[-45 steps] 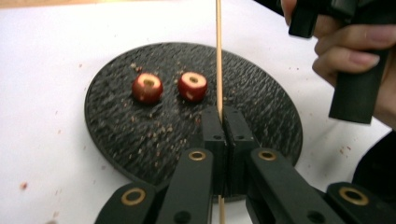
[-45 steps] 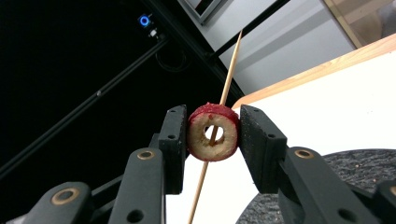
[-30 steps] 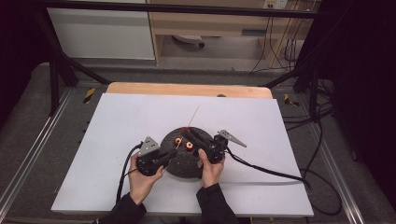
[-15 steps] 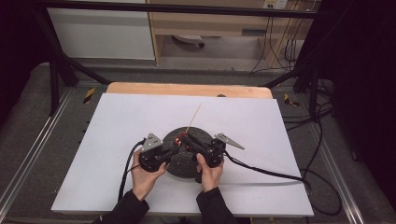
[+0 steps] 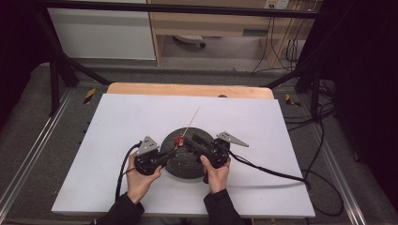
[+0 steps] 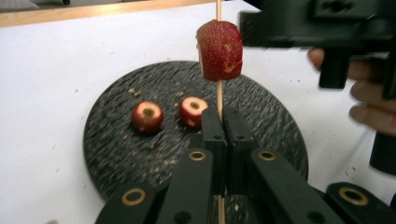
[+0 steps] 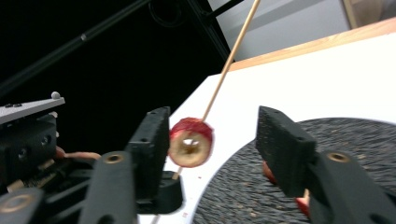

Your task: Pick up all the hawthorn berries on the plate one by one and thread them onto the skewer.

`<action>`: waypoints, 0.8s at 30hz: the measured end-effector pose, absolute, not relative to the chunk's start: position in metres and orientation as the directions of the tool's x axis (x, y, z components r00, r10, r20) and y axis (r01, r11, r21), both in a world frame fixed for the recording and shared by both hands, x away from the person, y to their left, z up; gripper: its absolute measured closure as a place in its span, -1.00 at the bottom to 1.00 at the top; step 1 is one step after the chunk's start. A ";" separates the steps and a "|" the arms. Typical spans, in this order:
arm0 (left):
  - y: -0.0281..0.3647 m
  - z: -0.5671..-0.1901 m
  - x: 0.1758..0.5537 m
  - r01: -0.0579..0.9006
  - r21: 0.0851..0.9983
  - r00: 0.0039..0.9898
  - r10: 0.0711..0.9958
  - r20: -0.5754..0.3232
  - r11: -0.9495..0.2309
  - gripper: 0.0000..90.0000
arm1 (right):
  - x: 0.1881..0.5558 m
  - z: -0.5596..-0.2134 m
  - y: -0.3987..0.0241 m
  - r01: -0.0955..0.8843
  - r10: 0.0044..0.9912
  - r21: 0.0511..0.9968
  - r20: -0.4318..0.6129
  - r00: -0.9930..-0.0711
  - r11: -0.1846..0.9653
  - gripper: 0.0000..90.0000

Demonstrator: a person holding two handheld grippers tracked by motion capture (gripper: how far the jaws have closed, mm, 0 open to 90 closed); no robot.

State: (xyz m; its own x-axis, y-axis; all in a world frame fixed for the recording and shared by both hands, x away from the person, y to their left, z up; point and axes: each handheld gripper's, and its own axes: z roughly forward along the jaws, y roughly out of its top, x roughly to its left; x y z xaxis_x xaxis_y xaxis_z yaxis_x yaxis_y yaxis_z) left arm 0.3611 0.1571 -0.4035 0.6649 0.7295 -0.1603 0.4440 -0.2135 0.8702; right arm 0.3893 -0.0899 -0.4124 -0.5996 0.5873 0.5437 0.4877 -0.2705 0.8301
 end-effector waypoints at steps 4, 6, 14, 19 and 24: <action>0.169 -0.406 0.360 0.459 0.862 0.659 0.733 -0.167 -0.216 0.97 | 0.390 -0.410 -0.099 0.496 0.614 0.845 0.503 -0.609 -0.201 -0.37; 0.174 -0.406 0.358 0.460 0.861 0.658 0.735 -0.164 -0.219 0.97 | 0.391 -0.410 -0.104 0.499 0.631 0.851 0.479 -0.610 -0.165 -0.49; 0.193 -0.411 0.352 0.472 0.849 0.657 0.737 -0.159 -0.237 0.97 | 0.393 -0.417 -0.117 0.531 0.680 0.848 0.390 -0.621 0.000 -0.88; 0.206 -0.417 0.346 0.475 0.841 0.658 0.739 -0.145 -0.258 0.97 | 0.392 -0.419 -0.118 0.541 0.682 0.836 0.346 -0.644 0.087 -0.91; 0.223 -0.423 0.340 0.481 0.834 0.661 0.737 -0.143 -0.270 0.97 | 0.393 -0.421 -0.120 0.549 0.691 0.820 0.304 -0.655 0.160 -0.94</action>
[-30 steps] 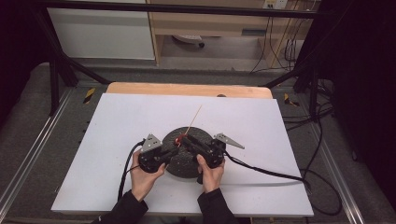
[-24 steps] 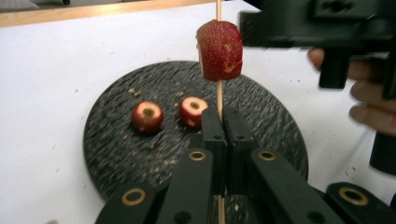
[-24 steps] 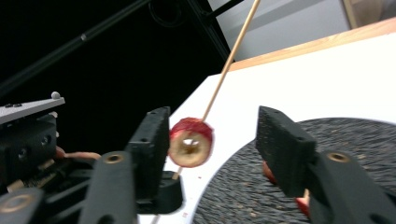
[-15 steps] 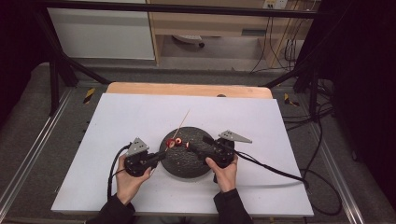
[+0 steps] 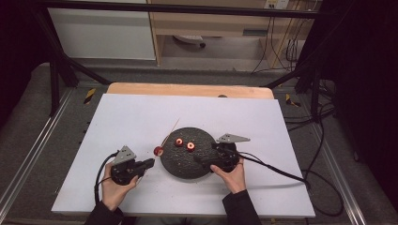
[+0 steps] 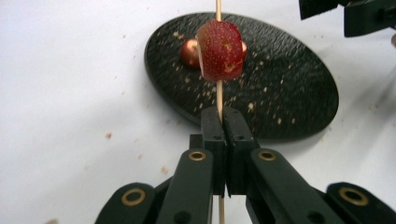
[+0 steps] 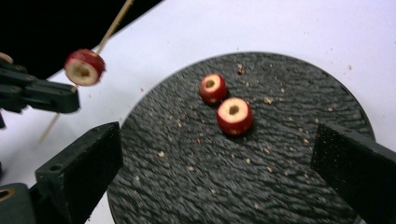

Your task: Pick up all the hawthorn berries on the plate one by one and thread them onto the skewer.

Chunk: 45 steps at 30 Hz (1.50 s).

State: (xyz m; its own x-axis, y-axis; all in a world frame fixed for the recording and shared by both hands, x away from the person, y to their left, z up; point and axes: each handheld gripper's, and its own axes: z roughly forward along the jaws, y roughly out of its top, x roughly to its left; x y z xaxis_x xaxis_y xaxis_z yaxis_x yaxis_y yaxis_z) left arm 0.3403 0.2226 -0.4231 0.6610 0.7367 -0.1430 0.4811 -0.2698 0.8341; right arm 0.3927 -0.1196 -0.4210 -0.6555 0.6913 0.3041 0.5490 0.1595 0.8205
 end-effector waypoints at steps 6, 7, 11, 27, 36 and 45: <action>0.242 -0.428 0.334 0.492 0.828 0.659 0.737 -0.152 -0.269 0.97 | 0.395 -0.421 -0.121 0.560 0.699 0.798 0.270 -0.662 0.223 -0.95; 0.245 -0.429 0.333 0.492 0.828 0.657 0.739 -0.151 -0.268 0.97 | 0.395 -0.421 -0.121 0.560 0.697 0.797 0.268 -0.665 0.227 -0.95; 0.253 -0.435 0.328 0.499 0.825 0.649 0.744 -0.155 -0.263 0.97 | 0.398 -0.420 -0.120 0.568 0.700 0.784 0.259 -0.666 0.251 -0.95; 0.260 -0.442 0.320 0.502 0.816 0.662 0.734 -0.149 -0.287 0.97 | 0.420 -0.408 -0.097 0.581 0.687 0.735 0.220 -0.692 0.349 -0.90; 0.259 -0.444 0.320 0.509 0.810 0.665 0.731 -0.155 -0.291 0.97 | 0.439 -0.401 -0.077 0.596 0.683 0.653 0.162 -0.712 0.466 -0.81; 0.258 -0.444 0.320 0.510 0.807 0.669 0.727 -0.154 -0.298 0.97 | 0.458 -0.399 -0.061 0.592 0.665 0.588 0.119 -0.737 0.550 -0.55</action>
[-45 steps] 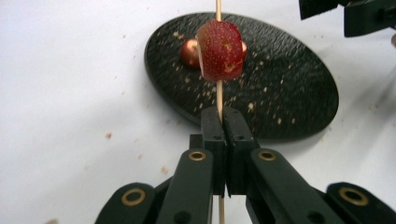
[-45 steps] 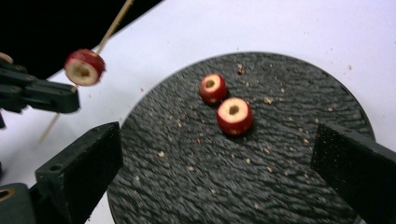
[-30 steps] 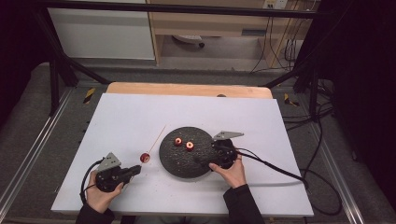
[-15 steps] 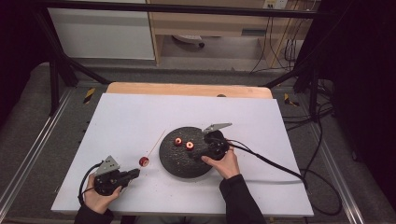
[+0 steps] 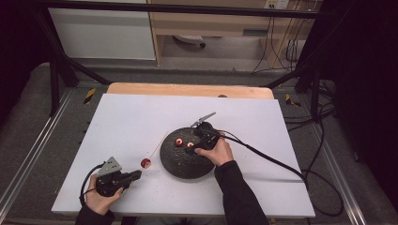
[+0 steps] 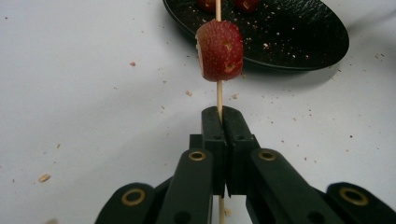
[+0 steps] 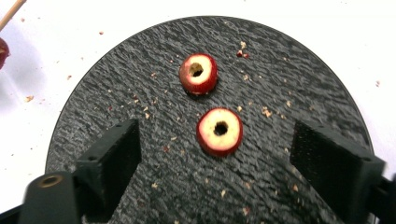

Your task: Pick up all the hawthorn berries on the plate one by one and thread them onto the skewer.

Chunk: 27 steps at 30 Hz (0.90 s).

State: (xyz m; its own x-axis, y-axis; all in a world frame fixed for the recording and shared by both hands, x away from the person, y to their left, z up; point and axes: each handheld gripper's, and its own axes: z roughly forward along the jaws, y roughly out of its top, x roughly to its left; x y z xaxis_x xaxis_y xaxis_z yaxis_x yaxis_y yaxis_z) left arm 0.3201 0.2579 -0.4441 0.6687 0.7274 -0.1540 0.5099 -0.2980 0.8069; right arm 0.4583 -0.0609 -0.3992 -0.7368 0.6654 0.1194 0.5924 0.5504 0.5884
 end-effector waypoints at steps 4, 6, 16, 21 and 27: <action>0.258 -0.444 0.320 0.511 0.806 0.668 0.728 -0.156 -0.297 0.97 | 0.466 -0.401 -0.057 0.602 0.664 0.560 0.119 -0.738 0.569 -0.39; 0.258 -0.444 0.320 0.511 0.807 0.668 0.727 -0.157 -0.296 0.97 | 0.470 -0.402 -0.055 0.601 0.660 0.542 0.110 -0.743 0.587 -0.32; 0.258 -0.444 0.321 0.512 0.806 0.669 0.727 -0.156 -0.298 0.97 | 0.482 -0.409 -0.052 0.628 0.653 0.466 0.132 -0.746 0.623 -0.02; 0.258 -0.444 0.321 0.514 0.804 0.669 0.726 -0.159 -0.297 0.97 | 0.484 -0.411 -0.052 0.632 0.646 0.463 0.154 -0.748 0.622 0.13; 0.258 -0.444 0.321 0.515 0.803 0.669 0.726 -0.159 -0.299 0.97 | 0.486 -0.413 -0.051 0.641 0.640 0.451 0.180 -0.747 0.621 0.29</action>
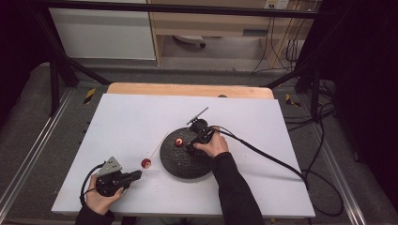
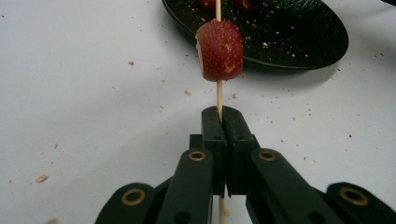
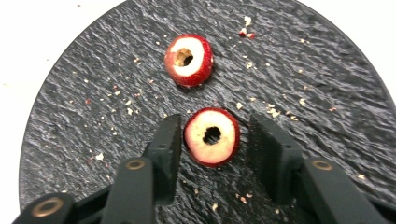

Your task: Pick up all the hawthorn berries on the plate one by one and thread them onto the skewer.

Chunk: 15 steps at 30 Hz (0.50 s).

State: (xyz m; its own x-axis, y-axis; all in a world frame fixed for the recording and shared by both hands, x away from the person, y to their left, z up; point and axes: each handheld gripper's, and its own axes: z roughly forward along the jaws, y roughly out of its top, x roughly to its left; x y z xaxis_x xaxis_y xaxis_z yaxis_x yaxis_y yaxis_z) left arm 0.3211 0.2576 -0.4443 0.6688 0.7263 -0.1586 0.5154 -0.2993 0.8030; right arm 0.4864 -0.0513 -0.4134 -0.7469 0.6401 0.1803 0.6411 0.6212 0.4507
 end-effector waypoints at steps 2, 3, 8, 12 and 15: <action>0.257 -0.444 0.321 0.515 0.803 0.670 0.726 -0.158 -0.300 0.97 | 0.487 -0.414 -0.051 0.642 0.639 0.441 0.181 -0.748 0.627 0.33; 0.257 -0.444 0.321 0.515 0.803 0.670 0.725 -0.158 -0.301 0.97 | 0.487 -0.414 -0.051 0.646 0.643 0.435 0.180 -0.745 0.627 0.33; 0.257 -0.444 0.321 0.515 0.803 0.670 0.725 -0.159 -0.299 0.97 | 0.487 -0.414 -0.051 0.646 0.643 0.434 0.177 -0.745 0.628 0.34; 0.257 -0.444 0.321 0.514 0.804 0.669 0.726 -0.158 -0.299 0.97 | 0.486 -0.413 -0.052 0.645 0.641 0.442 0.184 -0.745 0.623 0.35; 0.257 -0.444 0.321 0.514 0.804 0.670 0.725 -0.158 -0.299 0.97 | 0.484 -0.409 -0.052 0.648 0.643 0.458 0.195 -0.741 0.608 0.35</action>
State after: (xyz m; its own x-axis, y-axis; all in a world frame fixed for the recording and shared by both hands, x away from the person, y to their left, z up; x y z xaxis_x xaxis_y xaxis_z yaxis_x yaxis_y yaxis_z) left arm 0.3208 0.2570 -0.4443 0.6700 0.7253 -0.1581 0.5135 -0.2991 0.8043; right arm 0.4837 -0.0524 -0.4095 -0.7407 0.6429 0.1951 0.6484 0.6080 0.4581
